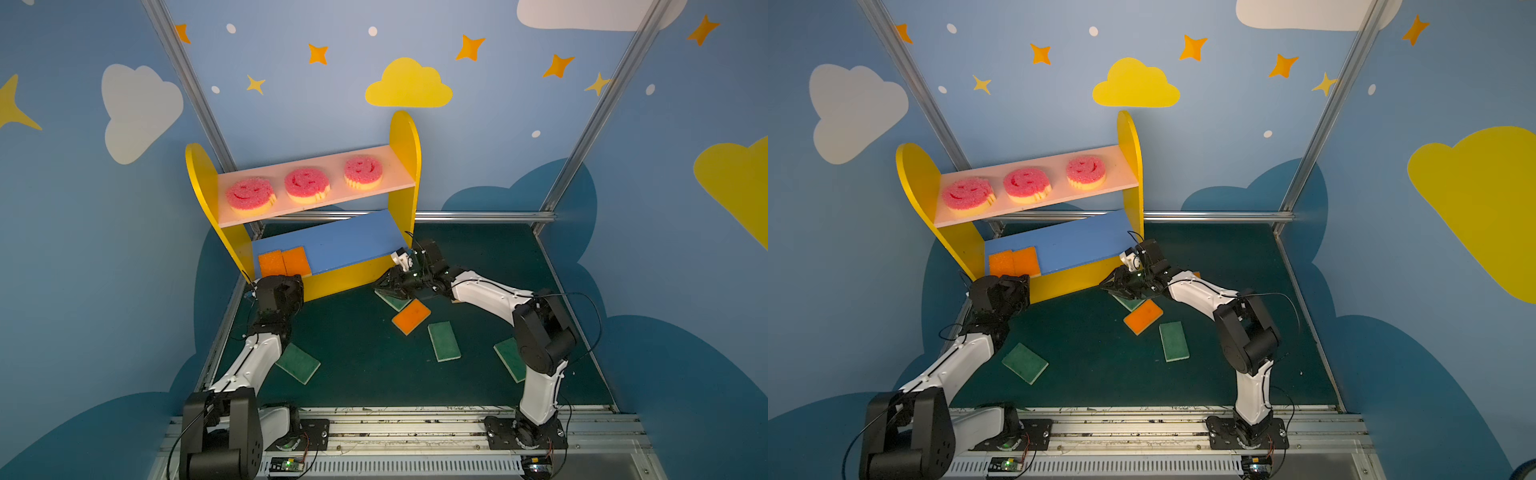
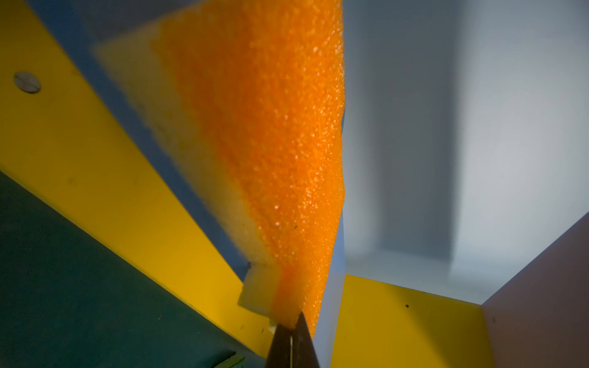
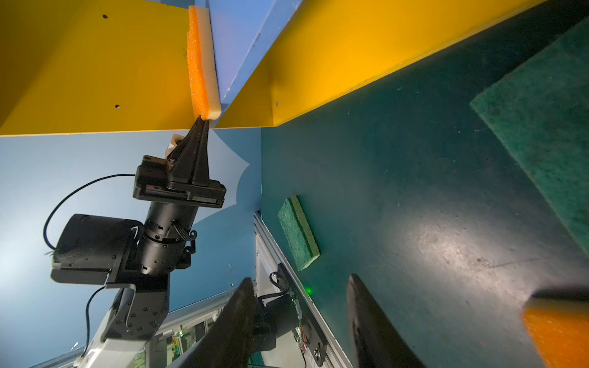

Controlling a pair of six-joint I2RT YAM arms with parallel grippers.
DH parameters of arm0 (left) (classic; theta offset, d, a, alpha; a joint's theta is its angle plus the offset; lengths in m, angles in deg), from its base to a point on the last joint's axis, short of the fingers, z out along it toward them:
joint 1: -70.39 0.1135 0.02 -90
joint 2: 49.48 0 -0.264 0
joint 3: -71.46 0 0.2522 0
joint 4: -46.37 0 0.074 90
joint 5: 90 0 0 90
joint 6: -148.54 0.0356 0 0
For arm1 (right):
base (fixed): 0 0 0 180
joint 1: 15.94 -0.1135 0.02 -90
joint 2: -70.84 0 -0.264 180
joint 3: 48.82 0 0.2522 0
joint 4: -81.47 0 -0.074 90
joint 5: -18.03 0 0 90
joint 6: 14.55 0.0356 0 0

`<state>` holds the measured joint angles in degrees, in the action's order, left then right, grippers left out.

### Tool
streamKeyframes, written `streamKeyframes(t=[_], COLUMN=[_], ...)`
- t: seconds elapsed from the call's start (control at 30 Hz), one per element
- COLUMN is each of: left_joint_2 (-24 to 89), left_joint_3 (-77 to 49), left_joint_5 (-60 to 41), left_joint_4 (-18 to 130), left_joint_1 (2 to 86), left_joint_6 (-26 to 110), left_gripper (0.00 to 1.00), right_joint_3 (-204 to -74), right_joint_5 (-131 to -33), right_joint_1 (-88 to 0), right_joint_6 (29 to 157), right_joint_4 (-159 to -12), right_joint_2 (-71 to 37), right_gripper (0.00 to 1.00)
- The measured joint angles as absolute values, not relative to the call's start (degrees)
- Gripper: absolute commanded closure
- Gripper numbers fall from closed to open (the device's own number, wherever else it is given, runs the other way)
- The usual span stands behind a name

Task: Place and organize the cleaning sponges onto the shelf
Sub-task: 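Place the orange sponge on the lower shelf beside the first one, then release the orange sponge and withdraw the left gripper from the shelf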

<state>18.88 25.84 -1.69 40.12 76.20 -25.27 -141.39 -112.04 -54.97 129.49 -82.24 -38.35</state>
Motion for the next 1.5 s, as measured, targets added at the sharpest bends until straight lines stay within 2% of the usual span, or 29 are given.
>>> streamKeyframes(t=[0.3,0.67,0.83,0.97,1.17,1.3,1.5], left_joint_2=[20.06,19.9,18.33,16.58,12.17,7.99,6.2], left_joint_3=[24.58,24.47,24.47,24.73,24.84,24.75,17.93], left_joint_5=[-3.57,-4.64,-5.71,-7.16,-9.56,-10.33,-11.68], left_joint_4=[40.91,41.96,43.03,42.9,46.05,49.74,59.77], left_joint_1=[77.77,78.16,78.16,78.16,77.33,75.76,72.11], left_joint_6=[-24.86,-23.44,-22.39,-21.45,-16.33,-12.31,-3.2], left_gripper=[0.87,0.63,0.46,0.4,0.31,0.18,0.14], right_joint_3=[-141.39,-141.39,-141.39,-141.39,-141.32,-140.1,-135.66], right_joint_5=[-112.06,-112.04,-111.98,-111.89,-111.28,-110.36,-109.14], right_joint_1=[-54.97,-54.97,-54.97,-54.97,-55.03,-55.03,-54.97], right_joint_6=[129.52,129.49,129.45,129.38,129.08,128.82,128.27], right_joint_4=[-82.33,-82.29,-82.09,-81.63,-80.6,-80.19,-80.34], right_joint_2=[-38.35,-38.35,-38.35,-38.33,-37.93,-35.96,-31.07], right_gripper=[0.53,0.53,0.53,0.53,0.51,0.5,0.48])
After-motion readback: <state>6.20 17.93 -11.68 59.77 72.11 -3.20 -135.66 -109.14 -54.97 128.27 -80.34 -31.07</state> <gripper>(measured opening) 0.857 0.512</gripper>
